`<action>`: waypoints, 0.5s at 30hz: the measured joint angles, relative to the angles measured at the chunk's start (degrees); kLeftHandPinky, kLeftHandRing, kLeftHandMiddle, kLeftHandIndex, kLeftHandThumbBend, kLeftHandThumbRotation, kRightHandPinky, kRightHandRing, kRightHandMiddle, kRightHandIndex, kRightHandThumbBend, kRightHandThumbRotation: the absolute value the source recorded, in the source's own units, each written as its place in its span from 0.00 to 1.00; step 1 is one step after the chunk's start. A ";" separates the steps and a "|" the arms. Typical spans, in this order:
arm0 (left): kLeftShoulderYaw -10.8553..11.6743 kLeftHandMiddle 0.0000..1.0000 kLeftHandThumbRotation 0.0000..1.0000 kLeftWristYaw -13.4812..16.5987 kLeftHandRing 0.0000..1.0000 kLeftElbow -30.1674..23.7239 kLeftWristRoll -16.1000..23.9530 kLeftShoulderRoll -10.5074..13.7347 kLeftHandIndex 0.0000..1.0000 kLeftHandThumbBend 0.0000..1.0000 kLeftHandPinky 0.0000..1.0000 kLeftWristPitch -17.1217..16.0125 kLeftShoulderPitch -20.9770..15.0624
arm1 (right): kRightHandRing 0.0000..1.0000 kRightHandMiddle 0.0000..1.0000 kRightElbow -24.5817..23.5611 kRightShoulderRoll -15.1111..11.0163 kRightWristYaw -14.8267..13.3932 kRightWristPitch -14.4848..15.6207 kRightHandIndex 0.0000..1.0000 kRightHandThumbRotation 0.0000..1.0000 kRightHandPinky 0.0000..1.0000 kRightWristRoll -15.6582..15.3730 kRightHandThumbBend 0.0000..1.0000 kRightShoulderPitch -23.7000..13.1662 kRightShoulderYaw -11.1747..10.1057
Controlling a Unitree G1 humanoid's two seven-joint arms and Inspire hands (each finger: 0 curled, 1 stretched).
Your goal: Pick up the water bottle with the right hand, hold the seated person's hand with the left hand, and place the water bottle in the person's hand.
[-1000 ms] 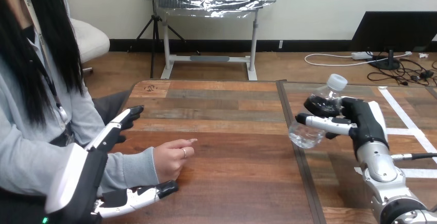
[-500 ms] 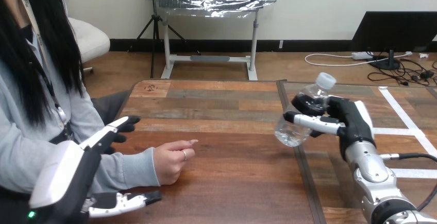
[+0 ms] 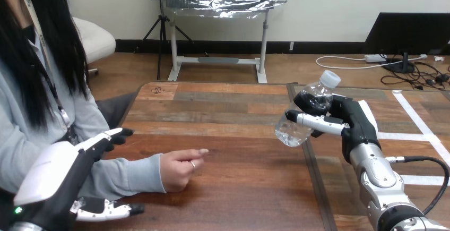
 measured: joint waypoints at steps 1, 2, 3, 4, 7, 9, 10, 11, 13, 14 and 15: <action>-0.09 0.78 0.17 -0.35 0.76 0.02 0.02 0.52 0.80 1.00 0.70 0.31 -0.18 | 0.40 0.48 -0.08 0.01 0.18 -0.10 0.48 0.00 0.33 0.15 0.76 0.00 -0.03; -0.22 0.78 0.17 -0.68 0.76 0.02 0.05 1.01 0.80 1.00 0.70 0.62 -0.39 | 0.40 0.48 -0.17 0.01 0.40 -0.20 0.48 0.00 0.33 0.29 0.76 0.00 -0.08; -0.35 0.77 0.17 -0.99 0.76 0.03 0.11 1.45 0.80 1.00 0.69 0.91 -0.63 | 0.40 0.48 -0.23 0.01 0.64 -0.29 0.48 0.00 0.33 0.44 0.76 0.00 -0.13; -0.49 0.77 0.16 -1.32 0.76 0.03 0.15 1.95 0.79 1.00 0.69 1.23 -0.87 | 0.40 0.48 -0.33 0.01 0.86 -0.38 0.48 0.00 0.33 0.58 0.75 -0.01 -0.18; -1.04 0.76 0.15 -2.02 0.75 0.43 0.28 3.29 0.78 1.00 0.69 1.74 -1.95 | 0.40 0.48 -0.62 0.01 1.60 -0.77 0.48 0.00 0.33 1.13 0.75 -0.01 -0.32; -1.57 0.76 0.14 -2.29 0.75 0.95 0.40 4.10 0.78 1.00 0.68 1.81 -2.89 | 0.40 0.48 -0.78 0.01 1.93 -1.12 0.48 0.00 0.33 1.24 0.76 -0.01 -0.39; -1.87 0.76 0.14 -2.36 0.75 1.21 0.46 4.47 0.77 1.00 0.68 1.85 -3.37 | 0.39 0.48 -0.88 0.01 2.04 -1.21 0.48 0.00 0.33 1.28 0.76 -0.02 -0.40; -2.15 0.75 0.14 -2.50 0.75 1.45 0.53 4.84 0.77 1.00 0.68 1.91 -3.85 | 0.39 0.47 -0.97 0.01 2.16 -1.33 0.47 0.00 0.32 1.31 0.76 -0.02 -0.40; -2.80 0.75 0.15 -2.82 0.75 2.00 0.71 5.51 0.77 1.00 0.68 2.00 -4.91 | 0.39 0.47 -1.12 0.01 2.40 -1.63 0.47 0.00 0.32 1.36 0.77 -0.02 -0.41; -3.12 0.75 0.15 -2.99 0.75 2.30 0.91 5.81 0.77 1.00 0.68 2.05 -5.43 | 0.39 0.47 -1.22 0.01 2.46 -1.73 0.47 0.00 0.32 1.35 0.77 -0.02 -0.41; -3.46 0.75 0.15 -3.20 0.75 2.57 1.11 6.08 0.77 1.00 0.68 2.19 -5.96 | 0.39 0.47 -1.32 0.02 2.50 -1.87 0.47 0.00 0.32 1.33 0.77 -0.02 -0.39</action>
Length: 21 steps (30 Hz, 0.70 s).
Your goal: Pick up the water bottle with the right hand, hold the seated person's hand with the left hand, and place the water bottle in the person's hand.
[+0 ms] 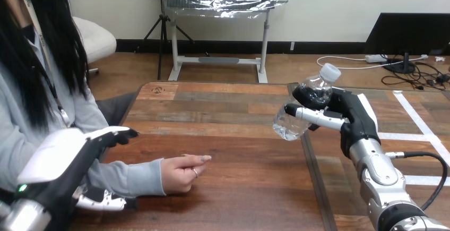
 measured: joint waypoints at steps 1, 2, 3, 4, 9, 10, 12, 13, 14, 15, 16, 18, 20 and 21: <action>-0.36 0.75 0.16 -0.18 0.75 0.30 0.17 0.28 0.77 1.00 0.68 0.16 -0.55 | 0.39 0.47 -0.09 0.01 0.02 -0.18 0.47 0.00 0.32 -0.03 0.77 0.00 0.02; -0.77 0.75 0.16 -0.29 0.75 0.64 0.39 0.53 0.76 1.00 0.68 0.28 -1.10 | 0.39 0.47 -0.19 0.01 0.05 -0.34 0.47 0.00 0.32 -0.04 0.77 0.00 0.02; -1.10 0.75 0.16 -0.38 0.74 1.01 0.59 0.78 0.76 1.00 0.68 0.34 -1.63 | 0.39 0.47 -0.29 0.01 0.08 -0.45 0.47 0.00 0.32 -0.04 0.77 0.00 0.02; -1.45 0.75 0.17 -0.46 0.74 1.37 0.77 1.01 0.76 1.00 0.68 0.40 -2.13 | 0.39 0.47 -0.43 0.02 0.11 -0.53 0.47 0.00 0.32 -0.04 0.77 0.00 0.02; -3.42 0.74 0.20 -0.47 0.73 3.57 1.63 2.16 0.76 1.00 0.67 0.43 -4.43 | 0.39 0.47 -0.91 0.01 1.00 -1.11 0.47 0.00 0.32 0.36 0.76 0.00 -0.12; -3.75 0.74 0.21 -0.47 0.73 4.04 1.91 2.35 0.75 1.00 0.67 0.43 -4.84 | 0.39 0.47 -1.01 0.01 1.31 -1.18 0.47 0.00 0.33 0.52 0.76 0.00 -0.18; -4.48 0.74 0.22 -0.46 0.73 5.06 2.47 2.70 0.75 1.00 0.67 0.41 -5.65 | 0.40 0.47 -1.14 0.02 1.81 -1.41 0.47 0.00 0.33 0.83 0.76 0.00 -0.19; -4.85 0.74 0.22 -0.46 0.73 5.64 2.74 2.85 0.75 1.00 0.67 0.40 -6.06 | 0.40 0.47 -1.20 0.02 2.02 -1.58 0.47 0.00 0.33 0.92 0.76 0.00 -0.20; -5.26 0.74 0.22 -0.39 0.72 6.30 2.95 3.01 0.75 1.00 0.67 0.33 -6.51 | 0.40 0.47 -1.24 0.02 2.20 -1.78 0.47 0.00 0.33 0.96 0.77 0.01 -0.20; -5.67 0.74 0.22 -0.34 0.72 6.91 3.10 3.19 0.75 1.00 0.66 0.30 -6.88 | 0.40 0.47 -1.28 0.02 2.34 -1.98 0.47 0.00 0.33 0.98 0.77 0.01 -0.19; -5.99 0.74 0.22 -0.33 0.72 7.45 3.20 3.33 0.75 1.00 0.66 0.24 -7.18 | 0.40 0.47 -1.35 0.02 2.45 -2.15 0.47 0.00 0.33 0.98 0.77 0.01 -0.19; -6.77 0.74 0.22 -0.22 0.72 8.74 3.44 3.65 0.75 1.00 0.66 -0.01 -7.86 | 0.40 0.47 -1.52 0.03 2.78 -2.50 0.47 0.00 0.33 1.03 0.77 0.01 -0.18; -7.57 0.73 0.23 0.00 0.72 10.01 3.82 3.92 0.75 1.00 0.66 -0.23 -8.55 | 0.40 0.47 -1.73 0.01 3.08 -2.71 0.47 0.00 0.34 1.05 0.77 0.01 -0.18; -7.97 0.73 0.23 0.25 0.71 10.75 4.13 4.03 0.75 1.00 0.66 -0.40 -8.93 | 0.40 0.47 -1.86 0.01 3.25 -2.80 0.47 0.00 0.34 1.07 0.77 0.01 -0.19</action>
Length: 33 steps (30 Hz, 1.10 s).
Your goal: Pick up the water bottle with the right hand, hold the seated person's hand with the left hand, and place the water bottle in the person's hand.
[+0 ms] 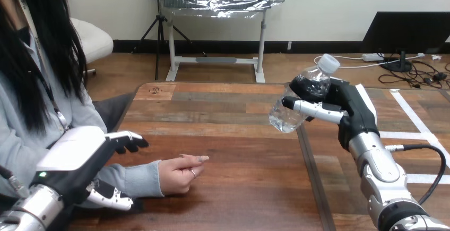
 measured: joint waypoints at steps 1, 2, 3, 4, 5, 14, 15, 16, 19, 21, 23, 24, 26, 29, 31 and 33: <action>-0.46 0.73 0.24 0.37 0.70 0.93 0.46 0.11 0.74 1.00 0.65 -0.21 -0.45 | 0.40 0.47 -0.14 -0.01 0.15 -0.12 0.47 0.00 0.34 0.01 0.77 0.00 0.00; -0.79 0.73 0.24 0.68 0.70 1.62 0.80 0.17 0.74 1.00 0.65 -0.37 -0.80 | 0.40 0.47 -0.26 0.00 0.25 -0.23 0.47 0.00 0.34 0.01 0.77 0.00 0.00; -1.14 0.73 0.24 1.05 0.70 2.34 1.18 0.22 0.74 1.00 0.64 -0.58 -1.19 | 0.41 0.47 -0.33 0.00 0.36 -0.40 0.47 0.00 0.34 0.01 0.77 0.00 0.00; -1.60 0.73 0.24 1.44 0.70 3.26 1.40 0.29 0.74 1.00 0.64 -0.78 -1.61 | 0.41 0.47 -0.40 0.00 0.48 -0.57 0.47 0.00 0.34 0.01 0.77 0.00 0.01; -2.01 0.72 0.25 1.77 0.69 3.94 1.56 0.35 0.74 1.00 0.64 -0.91 -1.96 | 0.41 0.47 -0.49 0.00 0.58 -0.72 0.47 0.00 0.34 0.01 0.77 0.00 0.02; -5.14 0.72 0.27 3.41 0.68 8.99 3.60 0.60 0.74 1.00 0.63 -1.60 -4.73 | 0.42 0.49 -1.22 0.04 1.15 -1.51 0.48 0.00 0.36 0.11 0.74 0.00 0.06; -5.46 0.72 0.27 3.56 0.68 9.28 3.75 0.61 0.74 1.00 0.63 -1.65 -5.02 | 0.42 0.49 -1.22 0.05 1.19 -1.60 0.48 0.00 0.36 0.19 0.74 0.00 0.06; -5.71 0.72 0.28 3.65 0.68 9.48 3.85 0.62 0.74 1.00 0.63 -1.66 -5.25 | 0.42 0.49 -1.23 0.06 1.22 -1.64 0.48 0.00 0.36 0.25 0.74 0.00 0.06; -6.66 0.72 0.29 3.77 0.67 9.94 4.26 0.70 0.74 1.00 0.62 -1.53 -6.05 | 0.43 0.49 -1.24 0.10 1.67 -1.78 0.49 0.00 0.37 0.65 0.73 0.01 0.01; -7.19 0.72 0.30 3.75 0.67 10.12 4.54 0.75 0.74 1.00 0.62 -1.29 -6.48 | 0.43 0.49 -1.27 0.15 2.14 -1.90 0.49 0.00 0.37 0.91 0.73 0.01 0.01; -7.73 0.71 0.30 3.58 0.67 10.27 4.63 0.77 0.74 1.00 0.62 -0.93 -6.91 | 0.43 0.49 -1.27 0.20 2.52 -2.12 0.48 0.00 0.37 1.03 0.74 0.03 0.01; -7.93 0.71 0.30 3.46 0.67 10.35 4.63 0.77 0.74 1.00 0.62 -0.82 -7.12 | 0.43 0.49 -1.27 0.22 2.64 -2.22 0.48 0.00 0.37 1.05 0.74 0.05 0.01; -8.46 0.71 0.30 3.24 0.67 10.49 4.63 0.77 0.73 1.00 0.62 -0.51 -7.56 | 0.43 0.49 -1.27 0.26 2.85 -2.41 0.48 0.00 0.37 1.09 0.74 0.06 0.01; -9.07 0.70 0.31 2.80 0.66 10.62 4.62 0.77 0.72 1.00 0.62 0.13 -8.19 | 0.43 0.48 -1.33 0.31 3.20 -2.63 0.48 0.00 0.37 1.23 0.74 0.07 0.01; -9.30 0.70 0.31 2.30 0.66 10.62 4.63 0.79 0.72 1.00 0.62 0.69 -8.56 | 0.43 0.48 -1.43 0.36 3.33 -2.72 0.48 0.00 0.37 1.32 0.74 0.08 0.01; -9.41 0.69 0.31 1.79 0.65 10.62 4.63 0.80 0.71 1.00 0.62 1.33 -8.86 | 0.43 0.48 -1.68 0.42 3.38 -2.81 0.48 0.00 0.37 1.39 0.74 0.15 0.01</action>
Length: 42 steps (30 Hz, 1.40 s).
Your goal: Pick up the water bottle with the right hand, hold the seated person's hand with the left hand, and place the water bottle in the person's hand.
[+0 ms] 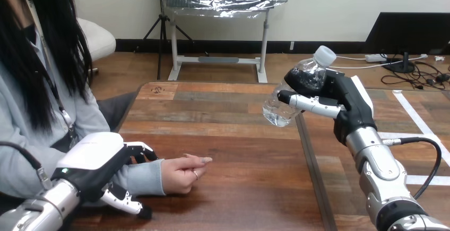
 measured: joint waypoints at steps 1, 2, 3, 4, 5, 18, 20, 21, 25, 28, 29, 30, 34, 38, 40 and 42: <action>-0.02 0.69 0.31 -0.20 0.65 0.00 0.00 0.00 0.71 1.00 0.62 0.22 -0.09 | 0.43 0.48 -0.15 0.04 0.01 -0.04 0.48 0.00 0.37 0.05 0.74 0.04 0.00; -0.06 0.69 0.31 -0.42 0.65 0.00 -0.01 0.00 0.71 1.00 0.62 0.46 -0.19 | 0.43 0.48 -0.34 0.08 0.05 -0.10 0.48 0.00 0.37 0.11 0.74 0.10 0.00; -0.16 0.68 0.31 -0.58 0.65 -0.01 -0.01 0.00 0.71 1.00 0.62 0.71 -0.30 | 0.43 0.48 -0.54 0.11 0.11 -0.15 0.48 0.00 0.37 0.20 0.74 0.17 0.00; -0.26 0.68 0.31 -0.72 0.65 -0.01 -0.01 0.01 0.70 1.00 0.62 0.90 -0.40 | 0.43 0.48 -0.73 0.13 0.20 -0.22 0.48 0.00 0.37 0.30 0.74 0.23 0.00; -0.34 0.68 0.31 -0.89 0.65 -0.03 -0.02 0.01 0.70 1.00 0.61 1.10 -0.50 | 0.43 0.48 -0.92 0.15 0.35 -0.27 0.48 0.00 0.37 0.45 0.74 0.29 -0.01; -1.49 0.61 0.28 -2.84 0.60 -0.40 -0.50 0.01 0.63 1.00 0.59 3.12 -1.63 | 0.43 0.49 -2.57 0.30 2.74 -1.23 0.47 0.00 0.38 1.94 0.72 0.85 -0.02; -1.60 0.59 0.26 -2.84 0.57 -0.41 -0.61 0.00 0.61 1.00 0.56 3.27 -1.69 | 0.43 0.49 -2.76 0.30 3.05 -1.23 0.47 0.00 0.38 2.03 0.71 0.90 -0.02; -1.65 0.58 0.25 -2.84 0.56 -0.42 -0.69 0.00 0.60 1.00 0.55 3.31 -1.71 | 0.43 0.49 -2.87 0.31 3.18 -1.23 0.47 0.00 0.38 2.07 0.71 0.94 -0.02; -1.78 0.53 0.19 -2.70 0.52 -0.42 -1.10 -0.03 0.55 1.00 0.51 3.32 -1.74 | 0.43 0.49 -3.48 0.39 3.95 -1.24 0.47 0.00 0.37 2.55 0.70 1.19 -0.02; -1.86 0.51 0.16 -2.48 0.49 -0.42 -1.35 -0.13 0.52 1.00 0.48 3.18 -1.75 | 0.43 0.49 -3.85 0.48 4.35 -1.24 0.47 0.00 0.37 2.98 0.71 1.37 -0.02; -1.90 0.50 0.15 -2.39 0.48 -0.42 -1.43 -0.17 0.51 1.00 0.47 3.10 -1.76 | 0.43 0.49 -3.99 0.50 4.42 -1.24 0.47 0.00 0.37 3.08 0.71 1.46 -0.02; -1.94 0.49 0.14 -2.30 0.47 -0.42 -1.54 -0.21 0.50 0.99 0.46 3.00 -1.77 | 0.43 0.49 -4.13 0.52 4.47 -1.24 0.47 0.00 0.36 3.16 0.71 1.56 -0.02; -2.15 0.45 0.11 -1.84 0.43 -0.42 -1.80 -0.36 0.45 0.97 0.43 2.75 -1.88 | 0.42 0.49 -4.70 0.68 4.66 -1.24 0.46 0.00 0.35 3.46 0.71 2.01 -0.02; -2.42 0.43 0.09 -1.67 0.40 -0.46 -2.02 -0.44 0.42 0.96 0.40 2.70 -2.10 | 0.42 0.49 -4.94 0.85 5.08 -1.24 0.46 0.00 0.34 3.94 0.71 2.35 -0.02; -2.58 0.41 0.07 -1.67 0.38 -0.58 -2.11 -0.44 0.40 0.94 0.38 2.70 -2.18 | 0.42 0.49 -4.97 0.96 5.38 -1.24 0.46 0.00 0.33 4.15 0.71 2.45 -0.02; -2.73 0.40 0.07 -1.67 0.37 -0.67 -2.23 -0.44 0.39 0.94 0.37 2.69 -2.27 | 0.41 0.49 -4.99 1.08 5.70 -1.24 0.46 0.00 0.33 4.27 0.71 2.54 -0.04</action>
